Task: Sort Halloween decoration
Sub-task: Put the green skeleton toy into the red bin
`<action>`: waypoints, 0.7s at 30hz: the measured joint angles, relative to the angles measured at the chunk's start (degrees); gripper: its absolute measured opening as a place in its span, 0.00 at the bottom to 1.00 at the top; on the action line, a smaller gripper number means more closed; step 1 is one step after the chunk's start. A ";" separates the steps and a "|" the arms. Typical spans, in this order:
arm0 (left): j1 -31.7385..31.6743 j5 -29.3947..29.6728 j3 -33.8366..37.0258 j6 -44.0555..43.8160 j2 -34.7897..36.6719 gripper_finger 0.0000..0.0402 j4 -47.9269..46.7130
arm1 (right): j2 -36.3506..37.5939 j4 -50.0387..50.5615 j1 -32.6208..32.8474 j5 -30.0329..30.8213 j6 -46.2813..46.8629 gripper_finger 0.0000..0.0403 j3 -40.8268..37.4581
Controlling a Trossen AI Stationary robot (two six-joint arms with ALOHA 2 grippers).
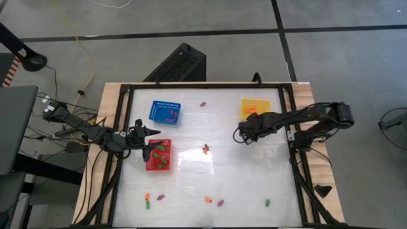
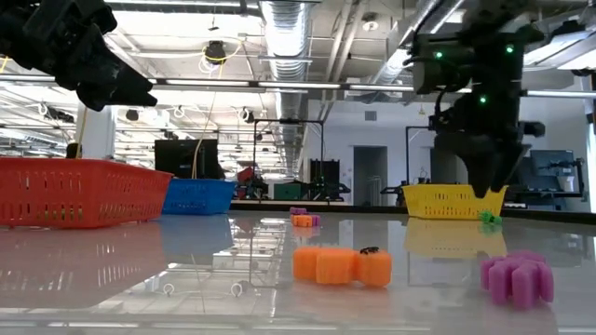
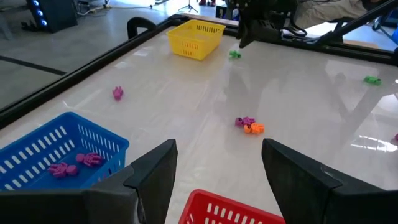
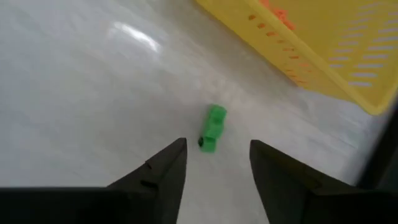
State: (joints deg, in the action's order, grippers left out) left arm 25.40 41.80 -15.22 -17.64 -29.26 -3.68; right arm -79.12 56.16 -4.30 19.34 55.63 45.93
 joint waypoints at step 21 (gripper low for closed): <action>0.00 0.61 0.00 -0.63 0.01 0.56 0.09 | -3.36 -15.63 -5.89 -2.09 -6.00 0.38 -7.51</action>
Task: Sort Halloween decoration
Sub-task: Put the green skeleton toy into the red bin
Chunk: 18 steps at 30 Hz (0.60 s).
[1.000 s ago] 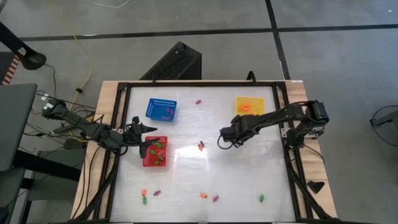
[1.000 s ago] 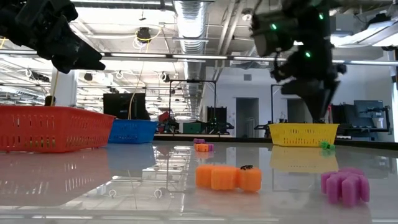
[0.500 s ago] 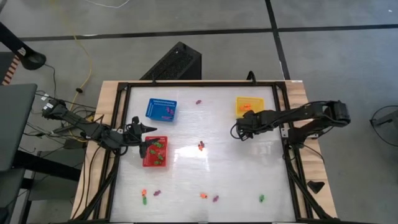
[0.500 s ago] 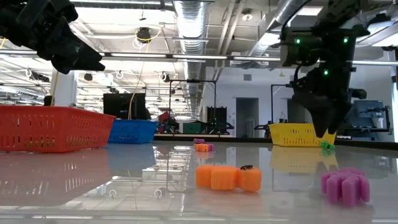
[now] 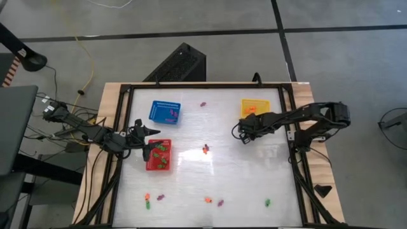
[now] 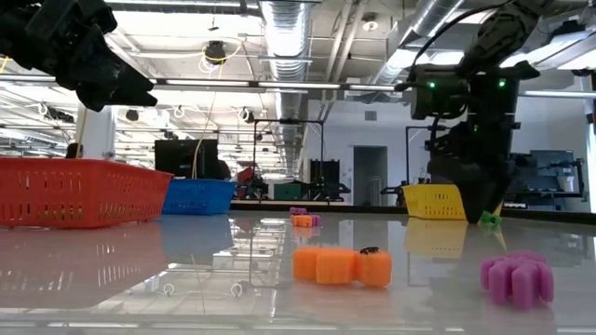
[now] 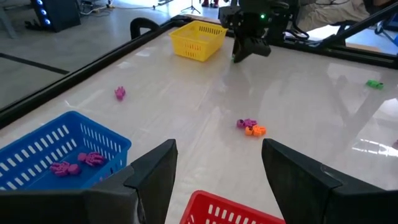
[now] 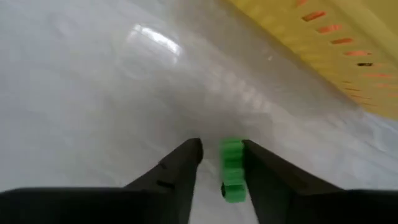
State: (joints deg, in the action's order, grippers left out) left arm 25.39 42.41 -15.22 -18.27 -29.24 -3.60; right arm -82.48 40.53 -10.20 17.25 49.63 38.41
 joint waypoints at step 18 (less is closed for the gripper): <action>0.01 0.03 0.00 0.45 0.01 0.56 0.00 | 4.39 -1.61 6.23 -2.27 -1.28 0.14 6.28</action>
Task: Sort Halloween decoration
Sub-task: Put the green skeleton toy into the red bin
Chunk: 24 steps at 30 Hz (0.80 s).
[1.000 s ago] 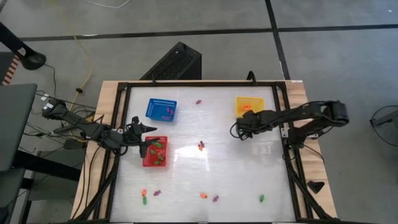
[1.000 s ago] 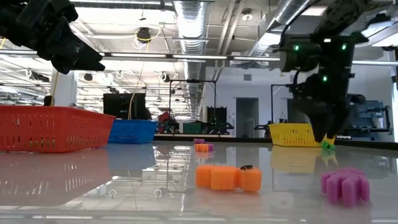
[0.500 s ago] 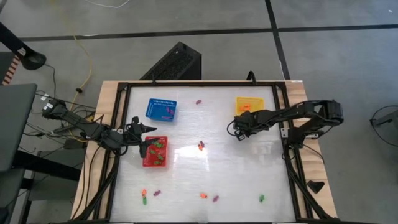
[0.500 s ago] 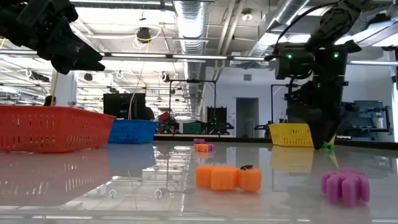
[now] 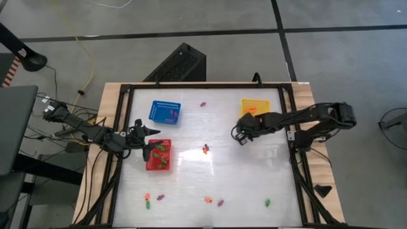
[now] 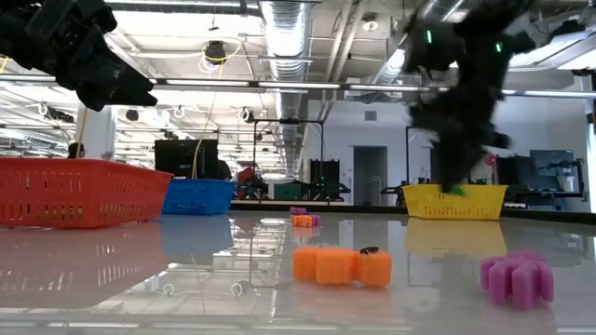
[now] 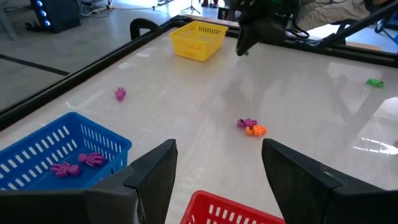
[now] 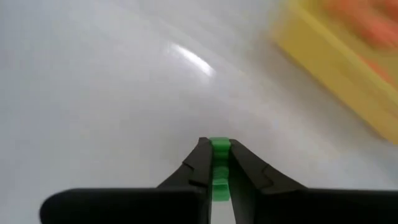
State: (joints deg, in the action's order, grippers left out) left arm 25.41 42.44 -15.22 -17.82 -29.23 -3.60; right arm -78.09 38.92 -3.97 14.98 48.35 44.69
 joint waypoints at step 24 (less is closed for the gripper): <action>-0.01 -0.04 0.00 -0.44 -0.02 0.56 0.05 | -52.92 -48.34 13.71 -2.62 -39.95 0.14 55.18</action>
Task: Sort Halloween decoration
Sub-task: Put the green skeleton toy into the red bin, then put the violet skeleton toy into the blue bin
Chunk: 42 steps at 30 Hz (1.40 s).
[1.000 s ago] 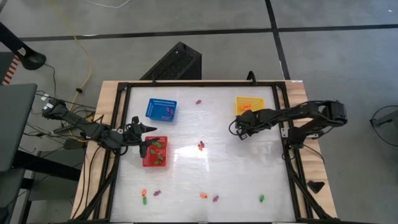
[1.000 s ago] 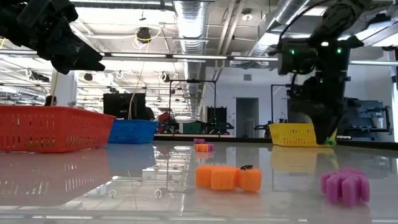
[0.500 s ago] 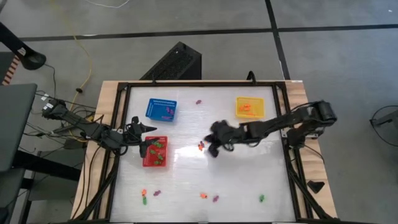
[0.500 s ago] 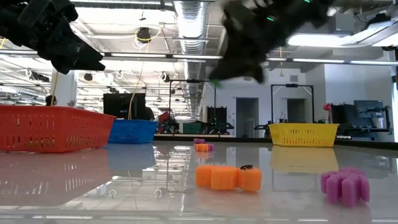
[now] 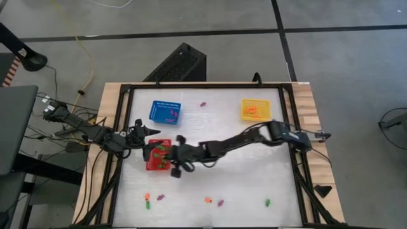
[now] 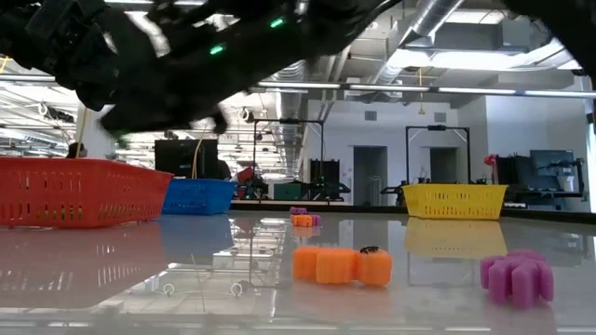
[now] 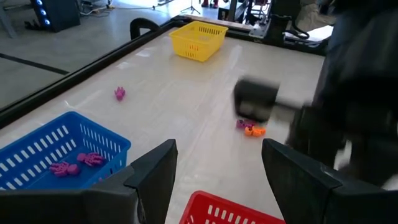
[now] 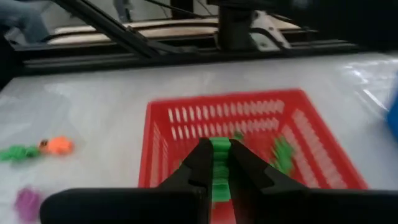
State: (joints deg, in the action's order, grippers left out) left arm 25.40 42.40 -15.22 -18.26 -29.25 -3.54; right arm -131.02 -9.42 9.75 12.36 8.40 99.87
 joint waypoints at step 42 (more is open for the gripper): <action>0.01 -1.06 0.00 1.35 0.00 0.56 -0.64 | 2.92 60.61 12.62 -12.33 4.67 0.54 16.56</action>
State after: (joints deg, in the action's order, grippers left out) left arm 25.41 41.34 -15.22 -16.91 -29.26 -4.19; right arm -128.10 51.19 22.37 0.02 13.07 116.43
